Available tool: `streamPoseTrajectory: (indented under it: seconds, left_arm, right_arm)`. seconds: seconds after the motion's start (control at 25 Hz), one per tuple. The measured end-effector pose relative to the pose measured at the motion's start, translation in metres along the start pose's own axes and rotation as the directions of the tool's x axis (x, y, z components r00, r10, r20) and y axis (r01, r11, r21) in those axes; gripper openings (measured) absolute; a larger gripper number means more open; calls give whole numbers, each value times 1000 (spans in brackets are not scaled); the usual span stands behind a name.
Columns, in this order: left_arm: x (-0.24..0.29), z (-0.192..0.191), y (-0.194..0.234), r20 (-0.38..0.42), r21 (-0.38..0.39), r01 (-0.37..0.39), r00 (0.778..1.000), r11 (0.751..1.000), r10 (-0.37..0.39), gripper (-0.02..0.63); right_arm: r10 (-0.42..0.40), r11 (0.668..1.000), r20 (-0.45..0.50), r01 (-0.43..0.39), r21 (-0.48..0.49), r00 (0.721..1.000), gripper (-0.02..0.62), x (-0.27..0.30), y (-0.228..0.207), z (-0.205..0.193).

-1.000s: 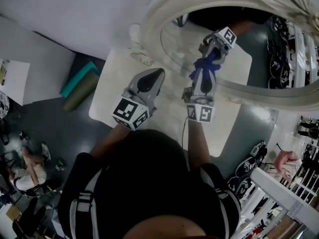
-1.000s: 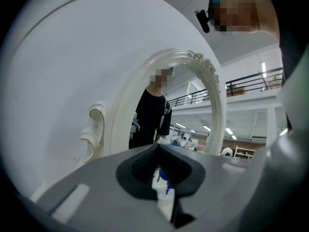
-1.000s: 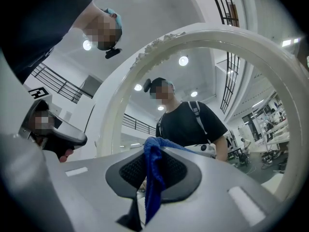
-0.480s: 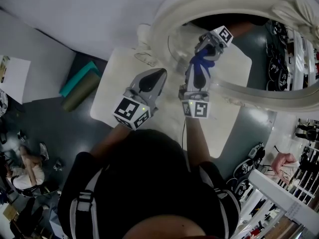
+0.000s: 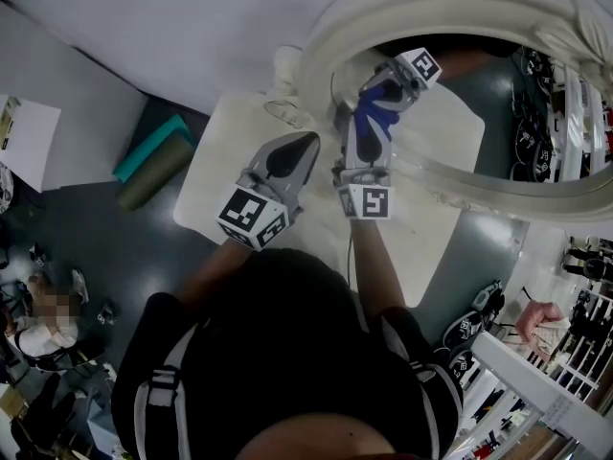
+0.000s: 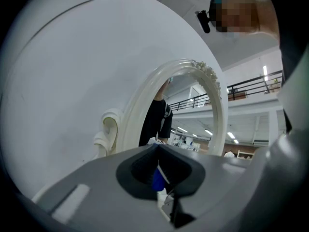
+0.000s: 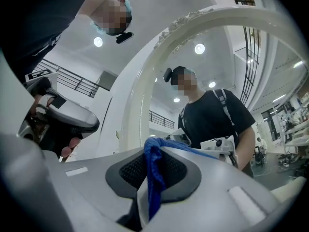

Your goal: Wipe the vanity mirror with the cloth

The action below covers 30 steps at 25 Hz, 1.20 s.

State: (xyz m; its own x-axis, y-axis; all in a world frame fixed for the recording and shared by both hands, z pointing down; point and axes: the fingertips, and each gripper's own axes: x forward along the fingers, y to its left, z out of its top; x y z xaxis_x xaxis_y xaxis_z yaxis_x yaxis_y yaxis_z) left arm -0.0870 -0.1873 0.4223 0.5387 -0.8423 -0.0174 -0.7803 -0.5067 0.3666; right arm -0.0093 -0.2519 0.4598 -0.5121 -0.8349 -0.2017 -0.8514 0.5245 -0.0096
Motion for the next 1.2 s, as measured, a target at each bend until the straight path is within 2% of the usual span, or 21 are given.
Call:
streamPoseTrajectory:
  seconds: [0.36,0.56,0.8,0.92,1.12,1.2]
  left_arm:
    - [-4,3,-12,9,6,-1,1000,1000,0,9]
    - [-4,6,-18,10,4,-3,1000,1000,3,9]
    - [-10,5,-18,14,10,-16,1000,1000,16,9]
    - [-20,8,-14,18,11,-26,1000,1000,25,9]
    - [-36,9,-17,33,15,-39,999,999,39,9]
    - [-35,12,-18,39,19,-44,998,999,43,9]
  right_arm:
    - [26,999,-11,-26,18,1000,41,4,8,5]
    - [151,989,-88,-150,18,985,41,18,27,2]
    - [186,981,-77,-181,71,979,41,18,24,-2]
    - [263,960,-63,-255,112,963,41,19,34,-1]
    - [389,914,-113,-369,167,914,43,19,49,-5]
    - [420,899,-106,-396,189,902,43,21,47,-4]
